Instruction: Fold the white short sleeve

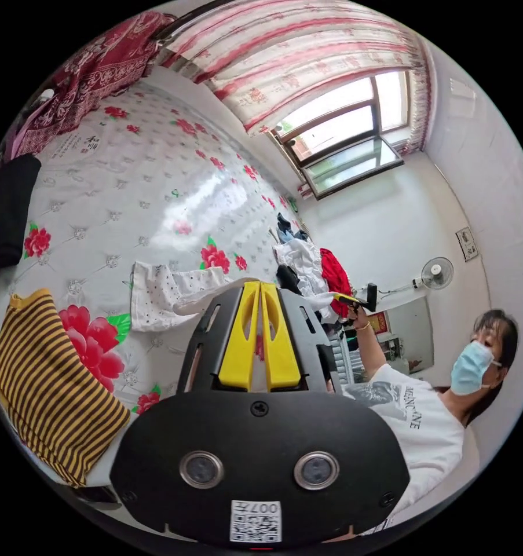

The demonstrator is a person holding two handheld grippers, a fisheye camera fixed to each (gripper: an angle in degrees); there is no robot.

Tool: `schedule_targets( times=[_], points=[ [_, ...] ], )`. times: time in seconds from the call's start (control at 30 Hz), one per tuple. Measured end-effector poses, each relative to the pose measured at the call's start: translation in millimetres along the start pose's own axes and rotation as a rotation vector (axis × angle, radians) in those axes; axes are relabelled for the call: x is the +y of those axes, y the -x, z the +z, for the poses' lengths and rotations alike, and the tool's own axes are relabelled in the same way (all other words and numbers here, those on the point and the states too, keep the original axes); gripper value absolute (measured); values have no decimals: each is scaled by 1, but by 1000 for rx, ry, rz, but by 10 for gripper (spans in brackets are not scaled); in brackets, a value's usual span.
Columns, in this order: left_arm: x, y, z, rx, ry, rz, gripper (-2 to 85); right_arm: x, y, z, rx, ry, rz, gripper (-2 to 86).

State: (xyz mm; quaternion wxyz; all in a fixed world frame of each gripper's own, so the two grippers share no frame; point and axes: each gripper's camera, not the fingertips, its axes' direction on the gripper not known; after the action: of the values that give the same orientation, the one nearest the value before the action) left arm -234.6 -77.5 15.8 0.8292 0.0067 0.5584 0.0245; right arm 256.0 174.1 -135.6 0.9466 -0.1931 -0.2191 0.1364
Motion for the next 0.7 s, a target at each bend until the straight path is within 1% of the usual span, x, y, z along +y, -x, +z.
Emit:
schedule_targets(
  times=[0.07, 0.1, 0.17, 0.23, 0.33, 0.4, 0.47, 0.5, 0.57, 0.6, 0.67, 0.7],
  points=[
    [-24, -10, -4, 18, -43, 11, -10, -36, 22, -27, 59, -111, -65, -3],
    [-36, -26, -14, 22, -86, 54, -10, -42, 29, -35, 75, -139, -91, -3],
    [-46, -55, -35, 4, -141, 142, -10, -48, 62, -71, 140, -246, -218, -3],
    [-44, -89, -60, -82, -185, 254, -10, -41, 82, -88, 198, -278, -303, -2],
    [-21, -109, -71, -144, -184, 351, -10, -15, 107, -90, 306, -272, -411, -2],
    [-2, -106, -68, -133, -159, 360, -10, 4, 116, -75, 350, -236, -432, -2],
    [22, -95, -56, -147, -122, 341, -10, 33, 121, -37, 400, -160, -448, -2],
    [40, -86, -44, -186, -85, 333, -10, 40, 121, -24, 404, -133, -444, -2],
    [68, -65, -16, -256, -9, 283, -10, 68, 114, 37, 387, 10, -390, -2],
    [88, -44, 7, -296, 57, 223, -10, 75, 111, 55, 378, 49, -368, -2],
    [120, -5, 48, -332, 165, 108, -10, 110, 94, 132, 336, 241, -275, -2],
    [144, 22, 76, -347, 237, 33, -10, 120, 91, 151, 326, 285, -252, -1]
  ],
)
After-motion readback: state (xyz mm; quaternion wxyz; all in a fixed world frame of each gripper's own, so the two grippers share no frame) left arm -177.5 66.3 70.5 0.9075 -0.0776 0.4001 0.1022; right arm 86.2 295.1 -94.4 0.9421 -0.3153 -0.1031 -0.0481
